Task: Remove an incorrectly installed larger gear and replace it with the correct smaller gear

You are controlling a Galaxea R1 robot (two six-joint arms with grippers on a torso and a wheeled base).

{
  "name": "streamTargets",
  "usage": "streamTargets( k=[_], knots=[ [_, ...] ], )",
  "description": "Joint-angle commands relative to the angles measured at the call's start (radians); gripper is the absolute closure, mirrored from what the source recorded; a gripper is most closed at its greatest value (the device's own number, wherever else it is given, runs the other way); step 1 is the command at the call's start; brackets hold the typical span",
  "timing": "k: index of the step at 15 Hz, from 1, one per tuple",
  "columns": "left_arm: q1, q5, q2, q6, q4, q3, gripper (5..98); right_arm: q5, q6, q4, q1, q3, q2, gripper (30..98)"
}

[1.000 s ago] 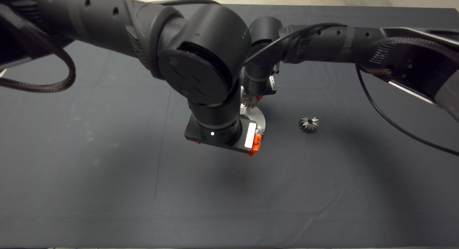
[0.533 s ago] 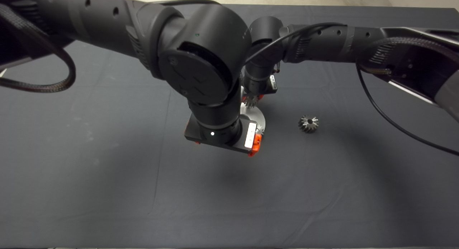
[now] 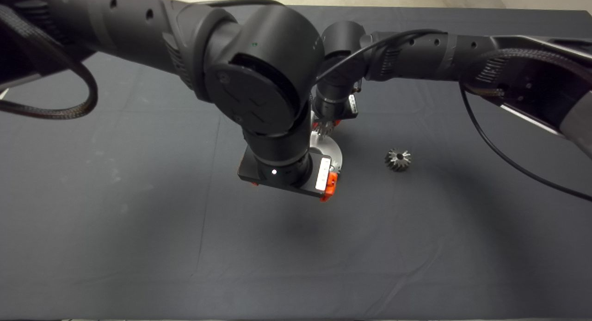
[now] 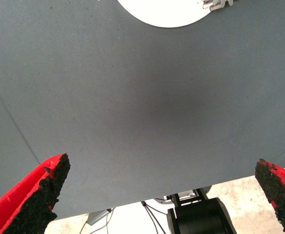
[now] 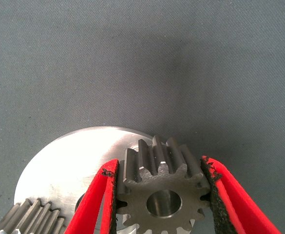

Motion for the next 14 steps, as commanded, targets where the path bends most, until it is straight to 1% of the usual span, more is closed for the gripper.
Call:
streamTargets(
  k=[1, 10, 11, 14],
  knots=[
    [-0.013, 0.061, 0.001, 0.003, 0.004, 0.000, 6.0, -0.084, -0.007, -0.042, 0.027, -0.019, 0.018, 91.8],
    [-0.013, 0.061, 0.005, 0.003, 0.004, -0.001, 6.0, -0.087, 0.000, -0.037, 0.028, -0.008, 0.030, 91.8],
    [-0.013, 0.060, 0.006, 0.003, 0.002, -0.001, 6.0, -0.087, 0.006, -0.037, 0.030, 0.000, 0.029, 91.7],
    [-0.013, 0.060, 0.006, 0.003, 0.002, 0.002, 6.0, -0.087, 0.033, -0.001, 0.036, 0.084, -0.002, 91.8]
  ],
)
